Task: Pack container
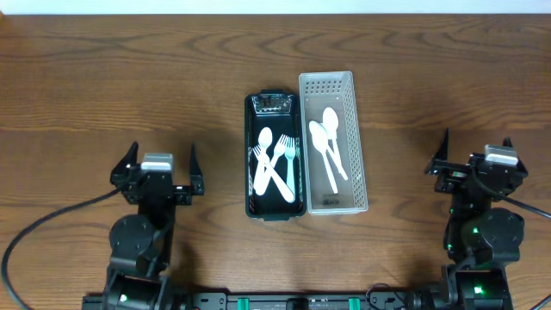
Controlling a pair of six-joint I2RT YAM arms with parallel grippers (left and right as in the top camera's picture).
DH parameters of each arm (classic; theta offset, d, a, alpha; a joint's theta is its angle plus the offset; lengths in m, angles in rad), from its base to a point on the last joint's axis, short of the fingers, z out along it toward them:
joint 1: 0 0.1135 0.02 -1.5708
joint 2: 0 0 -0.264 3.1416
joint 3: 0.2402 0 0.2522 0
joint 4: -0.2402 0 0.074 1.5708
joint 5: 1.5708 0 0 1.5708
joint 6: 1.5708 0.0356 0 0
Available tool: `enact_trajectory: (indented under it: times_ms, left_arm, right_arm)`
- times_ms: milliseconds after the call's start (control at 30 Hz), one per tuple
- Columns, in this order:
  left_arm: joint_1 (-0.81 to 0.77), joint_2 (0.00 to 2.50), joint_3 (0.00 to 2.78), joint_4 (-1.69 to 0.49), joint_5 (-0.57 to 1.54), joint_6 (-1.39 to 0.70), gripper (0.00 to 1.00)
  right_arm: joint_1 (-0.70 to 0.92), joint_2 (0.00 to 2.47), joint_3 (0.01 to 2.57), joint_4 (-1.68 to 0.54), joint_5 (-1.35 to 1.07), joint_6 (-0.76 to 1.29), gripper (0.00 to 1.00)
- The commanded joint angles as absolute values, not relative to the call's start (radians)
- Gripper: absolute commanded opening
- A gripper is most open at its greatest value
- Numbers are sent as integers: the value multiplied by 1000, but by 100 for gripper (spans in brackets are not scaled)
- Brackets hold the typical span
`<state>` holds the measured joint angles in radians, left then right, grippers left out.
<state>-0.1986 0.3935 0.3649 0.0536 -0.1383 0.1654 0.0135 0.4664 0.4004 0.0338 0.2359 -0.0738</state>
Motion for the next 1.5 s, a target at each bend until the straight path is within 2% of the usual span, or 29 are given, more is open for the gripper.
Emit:
enact_trajectory:
  times_ms: [0,200,400,733,1000,1467]
  left_arm:
    - [-202,337,363,36,-155,178,98]
    - [-202,237,363,5,-136,154,98]
    - [-202,205,363,-74,-1,154,98]
    - [-202,205,363,-177,0,153,98]
    - [-202,205,363,-256,1,153,98]
    - [-202,207,363,-556,0,153,98]
  right_arm:
    - [26,463,413,-20,228,-84,99]
    - [26,463,413,-214,228,-84,99]
    - [47,463,413,-451,228,-84,99]
    - [93,463,413,-729,228,-84,99]
    - [93,464,413,-808,228,-84,99]
    - [93,394,413,-813,228,-84,99]
